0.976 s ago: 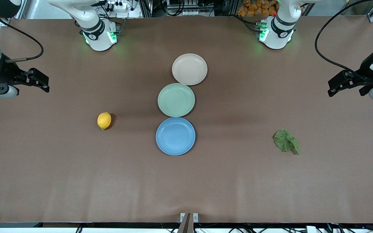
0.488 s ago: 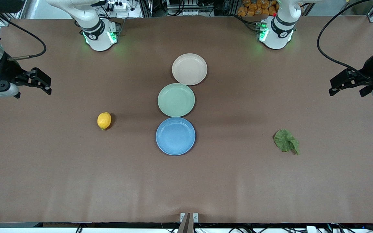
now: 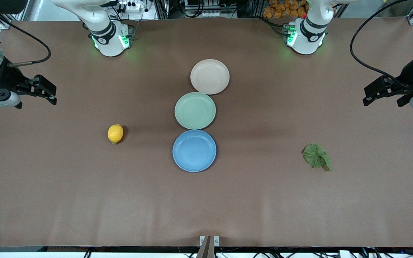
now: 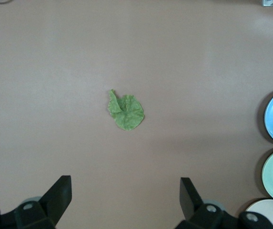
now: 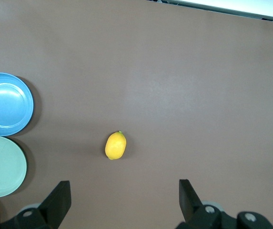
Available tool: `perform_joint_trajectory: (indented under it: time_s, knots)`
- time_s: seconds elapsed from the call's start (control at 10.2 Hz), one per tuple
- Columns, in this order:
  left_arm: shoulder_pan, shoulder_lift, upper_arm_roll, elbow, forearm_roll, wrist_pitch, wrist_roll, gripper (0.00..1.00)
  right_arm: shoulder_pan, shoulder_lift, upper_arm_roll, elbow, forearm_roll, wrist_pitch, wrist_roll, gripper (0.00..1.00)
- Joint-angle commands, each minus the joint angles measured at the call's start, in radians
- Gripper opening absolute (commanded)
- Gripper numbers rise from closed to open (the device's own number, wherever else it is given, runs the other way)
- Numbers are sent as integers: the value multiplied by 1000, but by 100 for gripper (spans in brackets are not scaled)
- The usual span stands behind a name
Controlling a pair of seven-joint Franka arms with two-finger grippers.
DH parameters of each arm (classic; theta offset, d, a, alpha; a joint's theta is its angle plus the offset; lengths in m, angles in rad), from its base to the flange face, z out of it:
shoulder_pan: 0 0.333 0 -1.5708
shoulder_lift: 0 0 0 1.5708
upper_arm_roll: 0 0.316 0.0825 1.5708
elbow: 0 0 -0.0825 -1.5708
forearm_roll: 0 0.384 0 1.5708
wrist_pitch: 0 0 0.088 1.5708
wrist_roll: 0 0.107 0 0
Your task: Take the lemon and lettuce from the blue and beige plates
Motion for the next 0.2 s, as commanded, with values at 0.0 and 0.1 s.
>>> perform_joint_trajectory:
  time_s: [0.0,0.1]
  knots:
    - [-8,-18,4,-12,31,-7,17,100,4,-3,-2,9,1,0,0,100]
    - [-8,-20,3,-12,46,-9,17,100,3,-3,-2,9,2,0,-2,100]
